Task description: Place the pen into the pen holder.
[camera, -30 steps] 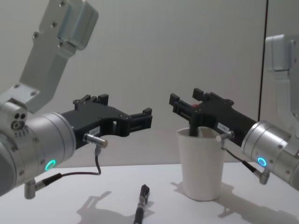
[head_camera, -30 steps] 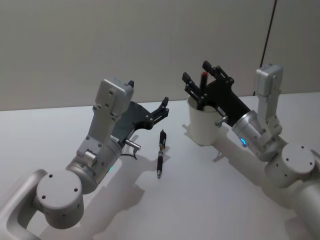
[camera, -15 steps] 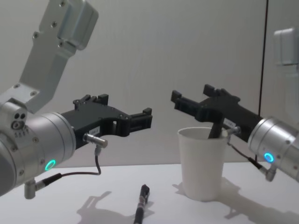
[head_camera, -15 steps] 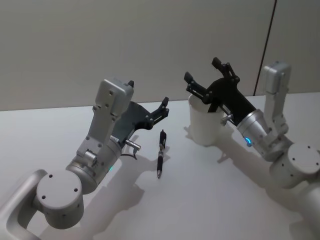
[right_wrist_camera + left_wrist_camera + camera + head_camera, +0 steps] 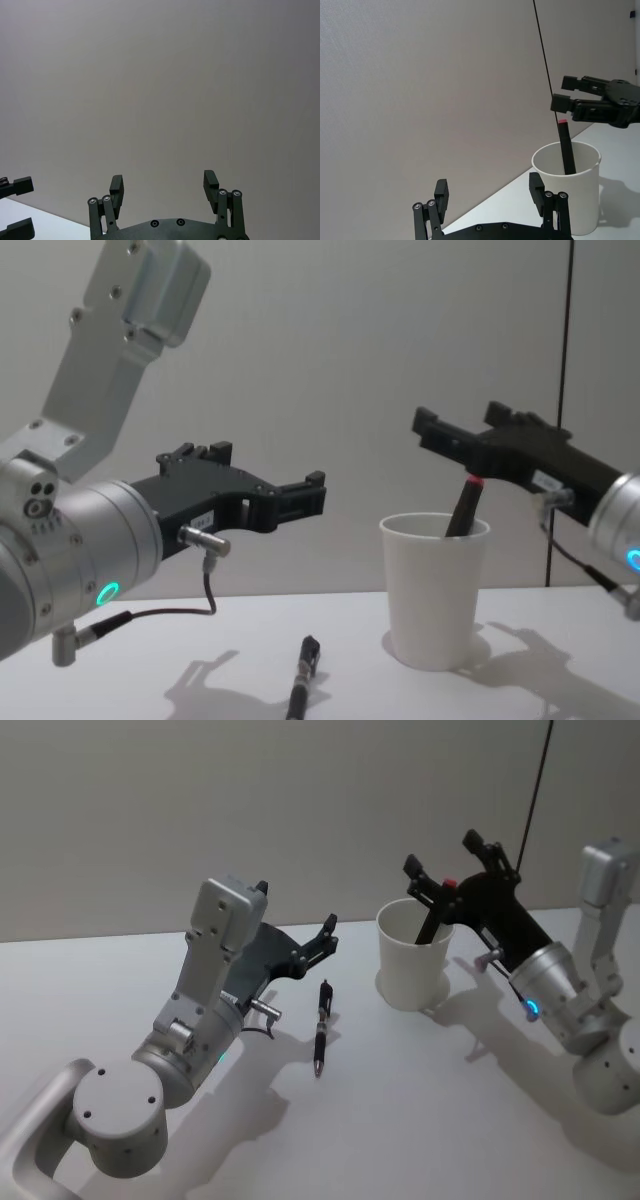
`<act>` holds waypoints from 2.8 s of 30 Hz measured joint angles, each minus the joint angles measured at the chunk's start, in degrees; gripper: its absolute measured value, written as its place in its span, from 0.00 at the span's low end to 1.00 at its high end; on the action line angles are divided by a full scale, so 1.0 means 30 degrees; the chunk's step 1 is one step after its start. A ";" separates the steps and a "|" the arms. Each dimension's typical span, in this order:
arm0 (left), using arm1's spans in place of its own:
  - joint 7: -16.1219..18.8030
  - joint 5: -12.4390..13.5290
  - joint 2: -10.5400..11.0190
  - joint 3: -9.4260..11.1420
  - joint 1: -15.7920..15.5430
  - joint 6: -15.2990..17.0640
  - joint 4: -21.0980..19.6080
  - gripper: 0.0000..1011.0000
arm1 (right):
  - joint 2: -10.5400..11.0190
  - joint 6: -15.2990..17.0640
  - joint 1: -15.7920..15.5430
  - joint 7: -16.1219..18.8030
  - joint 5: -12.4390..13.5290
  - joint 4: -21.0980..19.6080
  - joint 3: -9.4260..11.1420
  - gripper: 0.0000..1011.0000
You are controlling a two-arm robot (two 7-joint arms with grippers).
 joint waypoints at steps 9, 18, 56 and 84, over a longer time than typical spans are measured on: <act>0.0001 0.0001 0.0000 -0.0002 0.0001 0.0000 0.0001 0.99 | 0.0800 0.0842 -0.1565 -0.0981 0.0431 -0.2360 0.0256 0.99; 0.0003 0.0001 -0.0001 0.0000 0.0001 -0.0001 0.0000 0.99 | 0.0923 0.1143 -0.1830 -0.1217 0.0386 -0.2722 0.0301 0.99; -0.0001 0.0001 0.0000 0.0001 0.0000 -0.0001 0.0001 0.99 | 0.3634 0.7114 -0.7584 -0.5850 -0.1167 -1.0497 0.1233 0.99; -0.1157 -0.0855 0.0449 -0.0233 0.0337 0.0650 -0.0521 0.99 | 0.3648 0.7160 -0.7641 -0.5891 -0.1188 -1.0575 0.1225 0.99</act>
